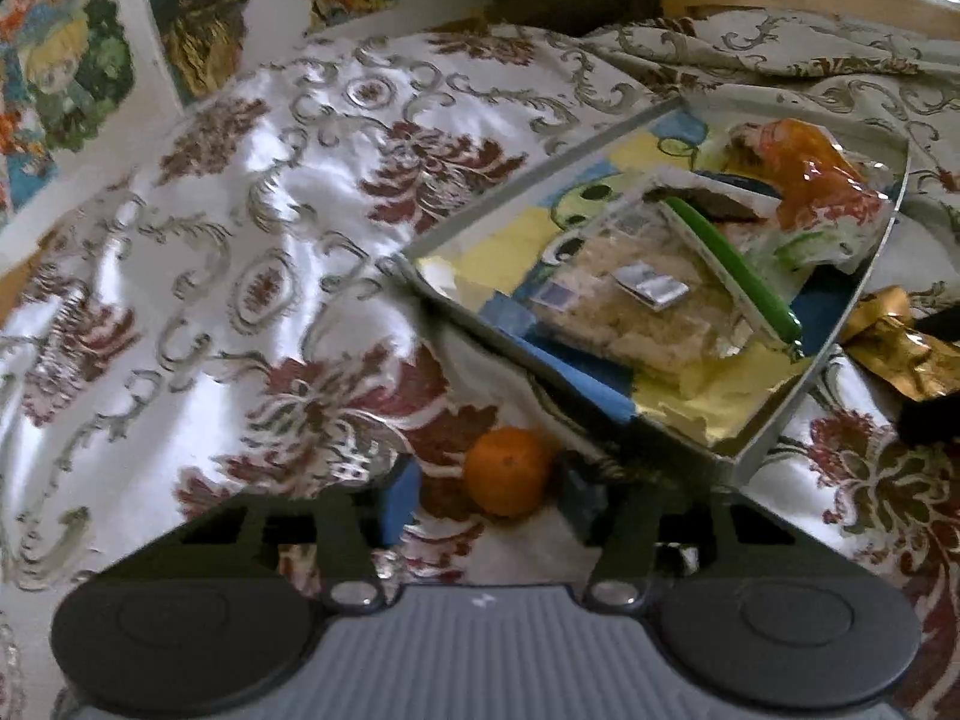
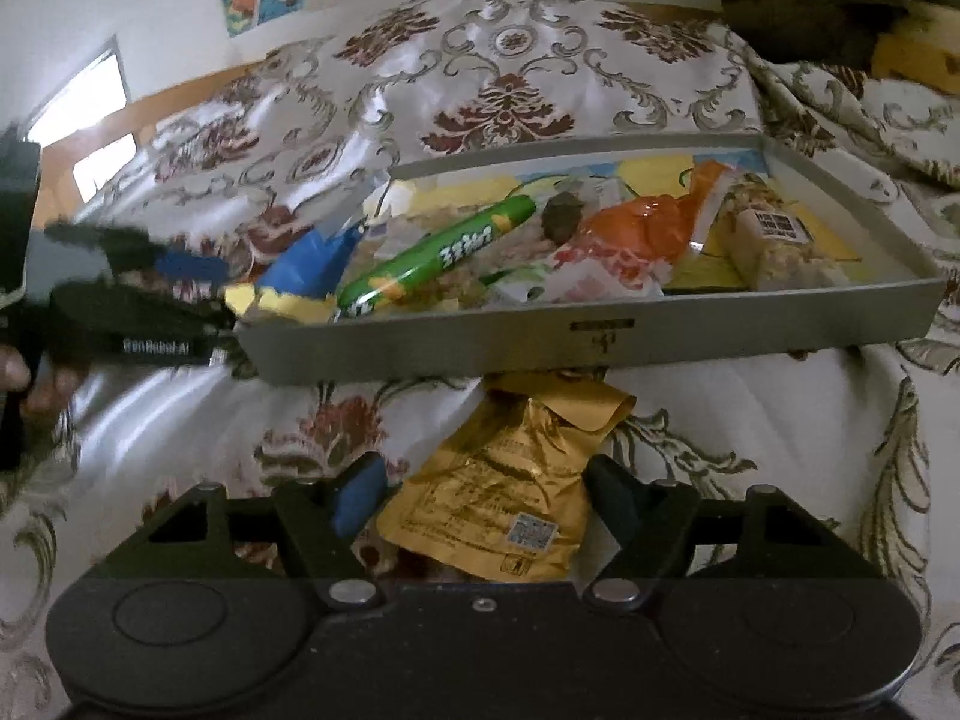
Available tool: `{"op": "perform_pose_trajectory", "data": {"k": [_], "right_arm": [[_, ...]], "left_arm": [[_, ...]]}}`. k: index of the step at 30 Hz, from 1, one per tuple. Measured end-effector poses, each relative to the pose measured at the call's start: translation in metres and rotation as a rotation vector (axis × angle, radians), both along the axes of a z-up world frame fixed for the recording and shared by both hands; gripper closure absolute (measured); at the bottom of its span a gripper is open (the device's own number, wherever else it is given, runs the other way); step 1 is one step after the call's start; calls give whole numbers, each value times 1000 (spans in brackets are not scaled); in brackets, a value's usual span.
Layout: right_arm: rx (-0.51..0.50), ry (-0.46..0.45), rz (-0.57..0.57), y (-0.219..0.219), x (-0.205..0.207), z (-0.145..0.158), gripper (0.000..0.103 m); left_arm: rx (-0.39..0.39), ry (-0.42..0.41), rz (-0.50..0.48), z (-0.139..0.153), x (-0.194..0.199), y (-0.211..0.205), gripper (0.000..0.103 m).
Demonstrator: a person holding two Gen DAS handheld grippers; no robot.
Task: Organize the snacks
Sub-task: 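Close the left tool on the mandarin orange while the right tool grasps the gold packet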
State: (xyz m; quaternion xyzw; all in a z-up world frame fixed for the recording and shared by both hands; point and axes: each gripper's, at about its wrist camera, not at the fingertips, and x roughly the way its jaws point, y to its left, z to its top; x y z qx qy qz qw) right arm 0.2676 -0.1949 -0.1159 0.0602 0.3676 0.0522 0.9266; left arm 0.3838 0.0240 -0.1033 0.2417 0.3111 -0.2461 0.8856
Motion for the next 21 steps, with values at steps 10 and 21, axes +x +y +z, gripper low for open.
{"op": "perform_pose_trajectory", "data": {"k": [10, 21], "right_arm": [[7, -2, -7, 5, 0, 2, 28], [50, 13, -3, 4, -5, 5, 28]], "left_arm": [[-36, 6, 8, 0, -14, -3, 66], [-122, 42, 18, 12, -60, -1, 66]]}}
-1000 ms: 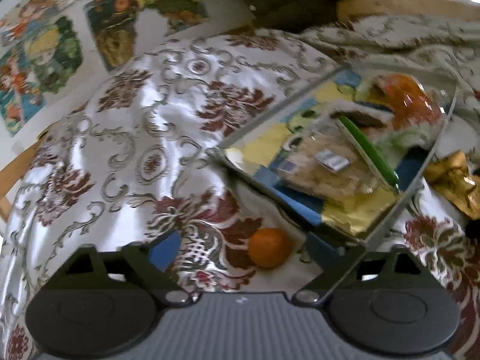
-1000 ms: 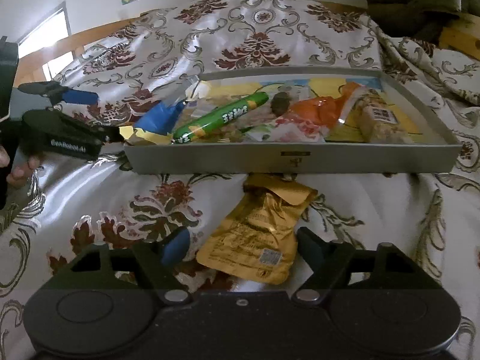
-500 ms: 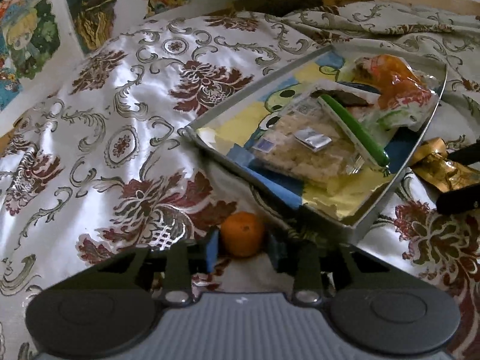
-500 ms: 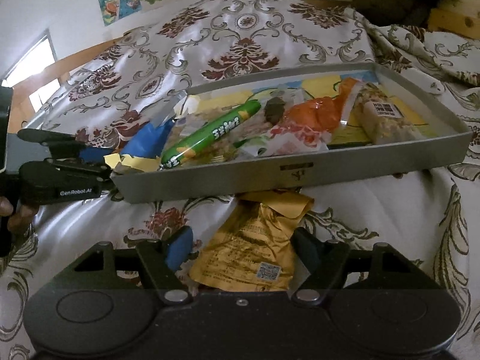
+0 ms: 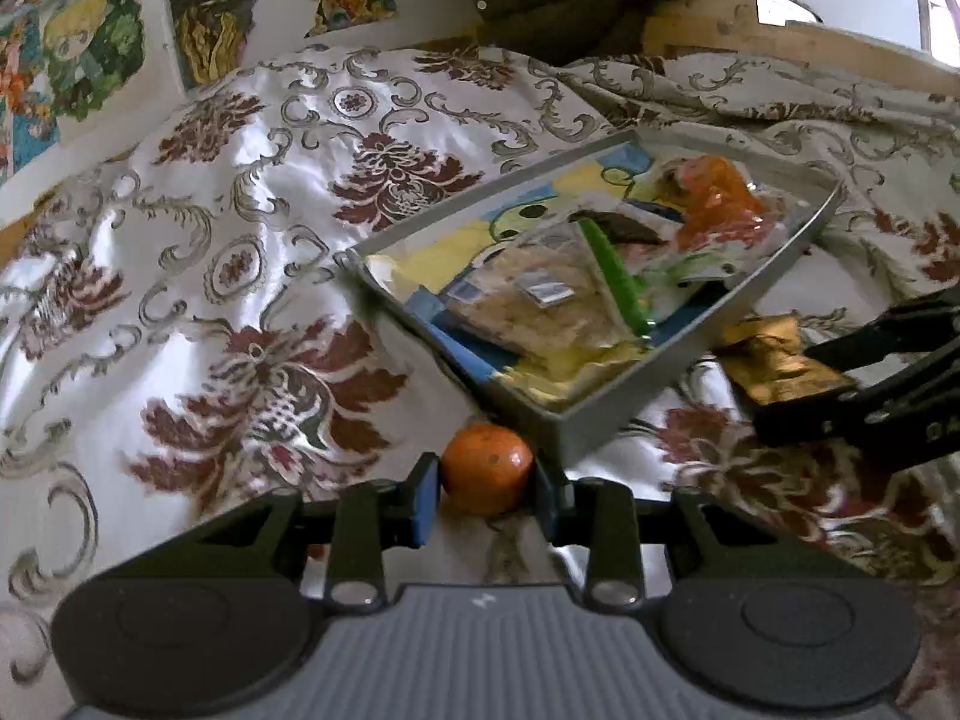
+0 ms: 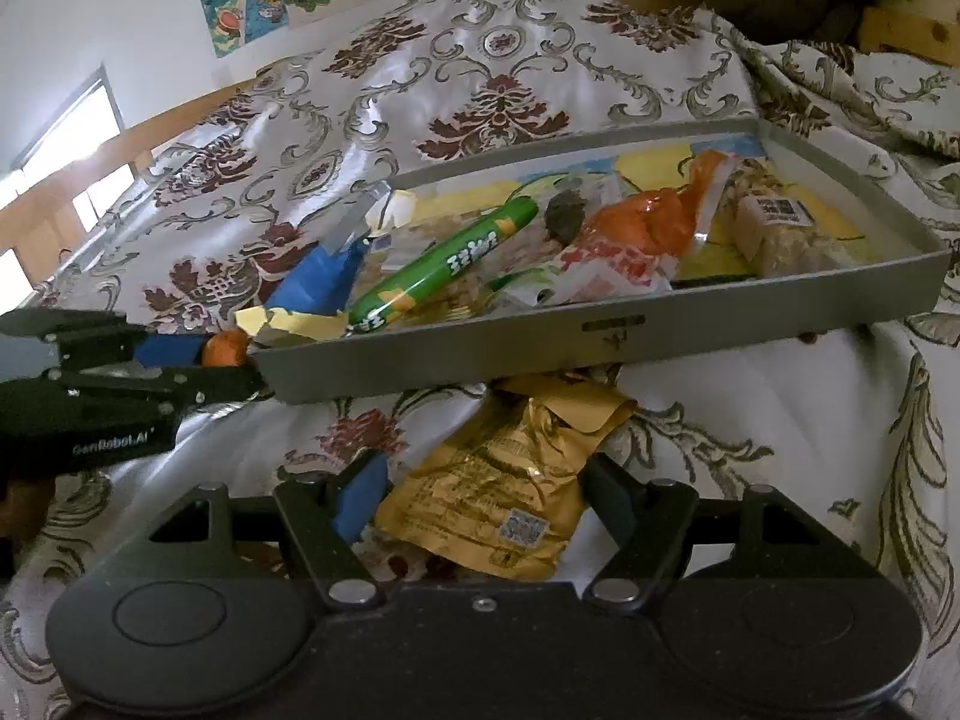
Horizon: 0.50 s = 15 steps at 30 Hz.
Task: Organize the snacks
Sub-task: 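Close the left tool on the mandarin orange while the right tool grasps the gold packet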
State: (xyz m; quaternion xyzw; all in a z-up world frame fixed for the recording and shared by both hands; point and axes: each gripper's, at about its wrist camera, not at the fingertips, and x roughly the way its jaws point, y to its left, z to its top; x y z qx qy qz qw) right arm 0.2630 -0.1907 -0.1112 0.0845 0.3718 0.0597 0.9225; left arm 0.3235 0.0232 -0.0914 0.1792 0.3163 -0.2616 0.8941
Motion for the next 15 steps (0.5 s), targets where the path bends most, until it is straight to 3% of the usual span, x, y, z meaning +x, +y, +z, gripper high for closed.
{"op": "perform_pose_trajectory", "data": {"k": [5, 10, 15], "right_arm": [[1, 8, -17, 0, 5, 1, 26], [33, 26, -80, -3, 20, -4, 16], [-92, 12, -71, 6, 16, -7, 37]], "left_arm": [[-9, 7, 23, -1, -11, -4, 66], [-29, 25, 42, 1, -16, -10, 66], [-28, 19, 59, -1, -27, -21, 66]]}}
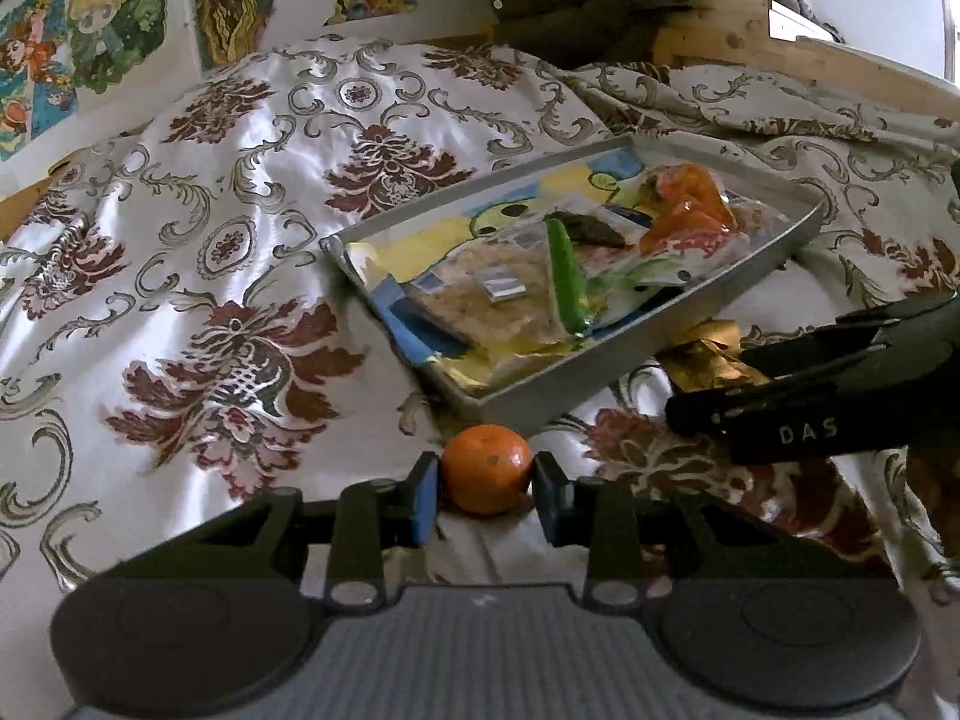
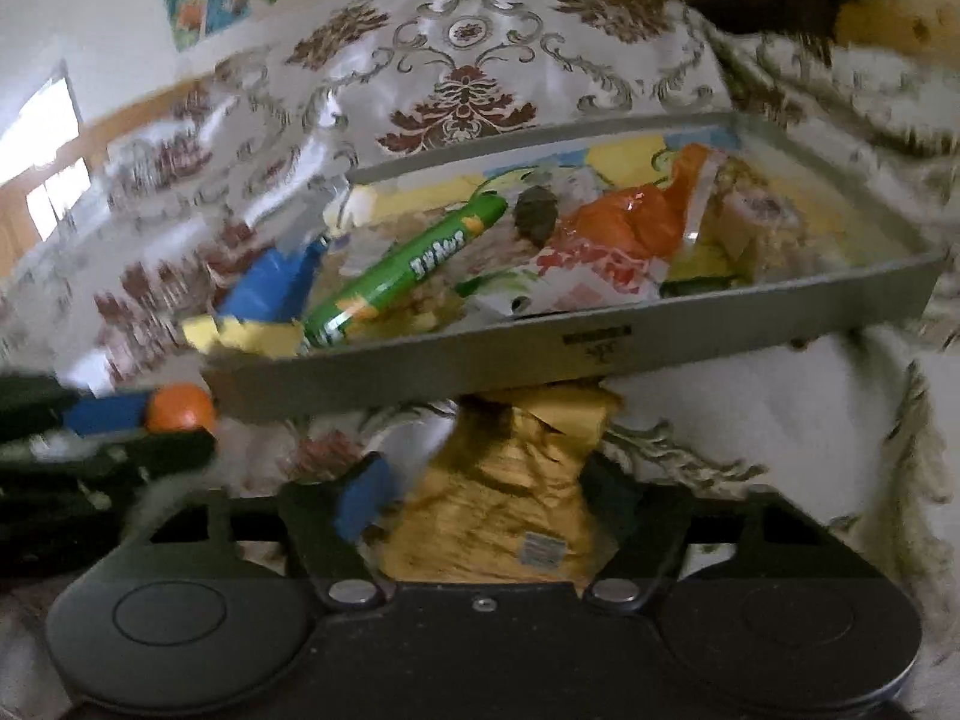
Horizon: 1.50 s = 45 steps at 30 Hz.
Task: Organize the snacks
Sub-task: 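Close the left tool on the mandarin orange while the right tool grasps the gold packet, then carry the mandarin with the left tool while the right tool carries the gold packet to the tray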
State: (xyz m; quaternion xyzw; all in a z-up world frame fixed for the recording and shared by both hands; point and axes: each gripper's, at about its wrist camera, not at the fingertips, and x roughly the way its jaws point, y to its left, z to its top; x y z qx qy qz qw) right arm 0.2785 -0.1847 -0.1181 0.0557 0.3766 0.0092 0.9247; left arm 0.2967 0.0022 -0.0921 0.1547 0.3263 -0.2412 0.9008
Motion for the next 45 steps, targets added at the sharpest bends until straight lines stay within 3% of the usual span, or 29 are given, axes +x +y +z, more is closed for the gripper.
{"op": "perform_pose_trajectory", "data": {"k": [5, 13, 24, 31, 37, 41, 45], "right_arm": [[-11, 0, 7, -1, -8, 2, 38], [54, 9, 24, -8, -43, 16, 39], [71, -189, -20, -29, -65, 68, 38], [46, -310, -86, -66, -32, 83, 38], [53, -355, -126, -92, 8, 78, 38], [7, -384, -127, -98, 31, 69, 38], [26, -363, -165, -110, 43, 59, 38]], "left_arm": [[-4, 15, 19, 4, -9, -7, 66], [-31, 29, 48, 18, -27, -14, 66], [-92, -3, 57, 49, -26, -44, 66], [-172, -20, 79, 57, 15, -80, 66], [-237, -23, 137, 51, 59, -105, 66], [-235, -26, 164, 43, 76, -114, 66], [-218, -16, 170, 32, 81, -119, 66]]}}
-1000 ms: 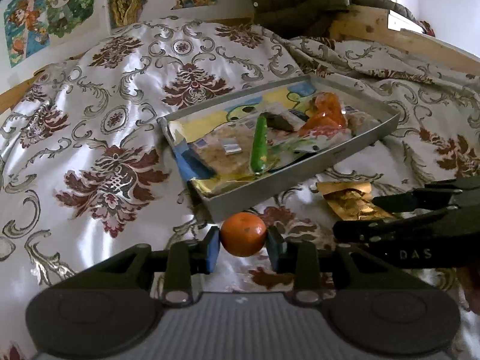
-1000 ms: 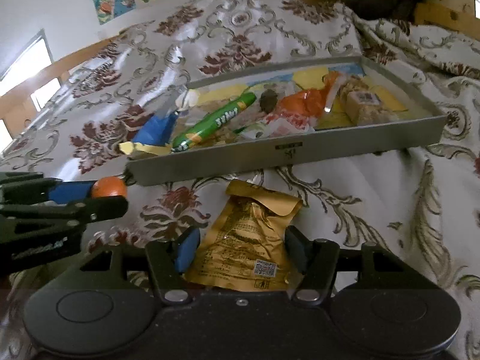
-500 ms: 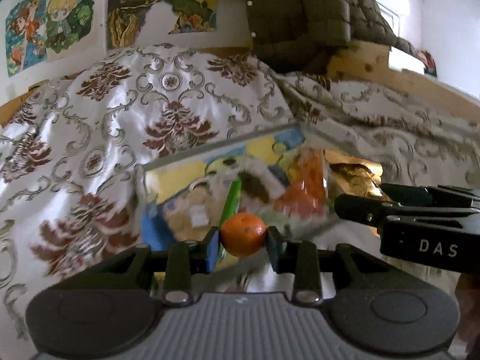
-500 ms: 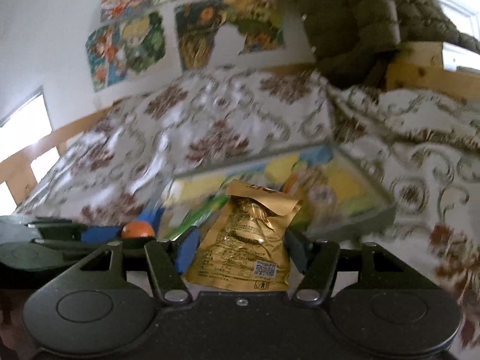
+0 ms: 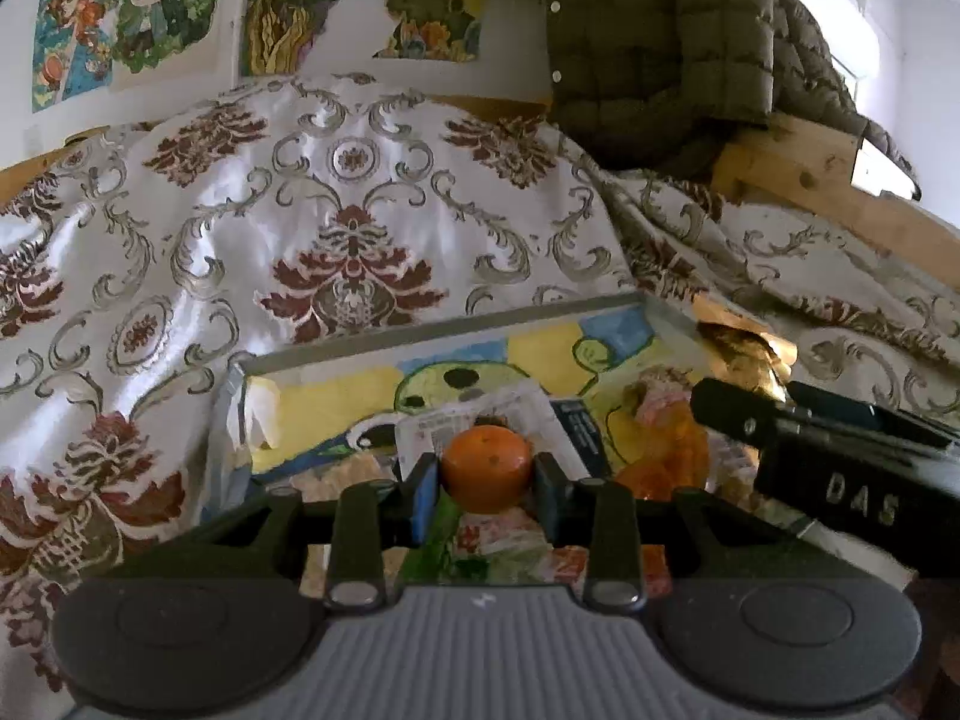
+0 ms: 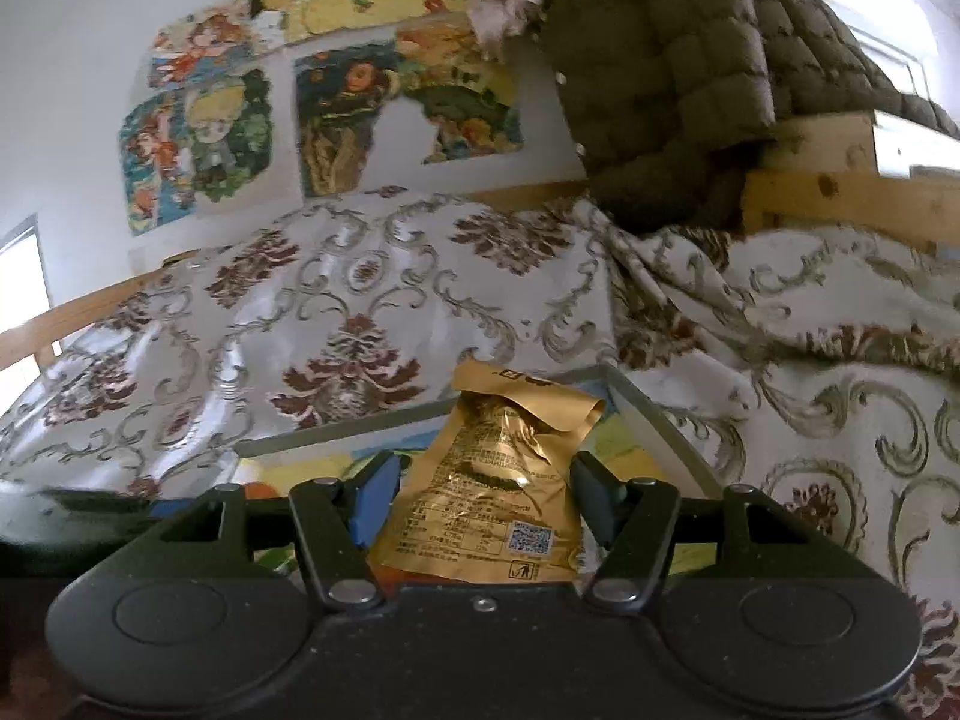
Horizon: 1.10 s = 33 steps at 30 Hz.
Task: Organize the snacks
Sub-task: 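Carry the mandarin with the left tool while the right tool carries the gold packet to the tray, then open both tools to drop the mandarin and gold packet into the tray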
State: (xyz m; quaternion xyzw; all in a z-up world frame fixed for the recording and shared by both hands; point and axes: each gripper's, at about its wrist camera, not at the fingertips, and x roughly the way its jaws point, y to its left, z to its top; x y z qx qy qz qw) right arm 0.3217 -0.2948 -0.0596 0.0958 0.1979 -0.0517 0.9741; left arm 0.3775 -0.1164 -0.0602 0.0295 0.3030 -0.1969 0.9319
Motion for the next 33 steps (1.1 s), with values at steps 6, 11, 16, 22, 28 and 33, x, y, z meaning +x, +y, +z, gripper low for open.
{"op": "perform_pose_trajectory", "data": {"k": [6, 11, 16, 22, 28, 33], "right_arm": [[12, 38, -32, -12, 7, -10, 38], [8, 56, -35, -12, 9, -14, 38], [13, 76, -33, -12, 10, -19, 37], [37, 84, -30, -15, 11, -21, 36], [46, 89, -24, -19, 10, -19, 32], [49, 77, -10, -21, 7, -12, 25]], "left_arm": [[13, 21, 14, -12, 1, -5, 66], [29, 23, 20, -14, -2, -8, 65], [30, 28, 31, -13, -1, -11, 65], [9, 41, 48, -12, -2, -10, 64], [-3, 26, 67, -5, -8, -8, 49], [-24, 5, 86, 8, -16, -4, 38]]}}
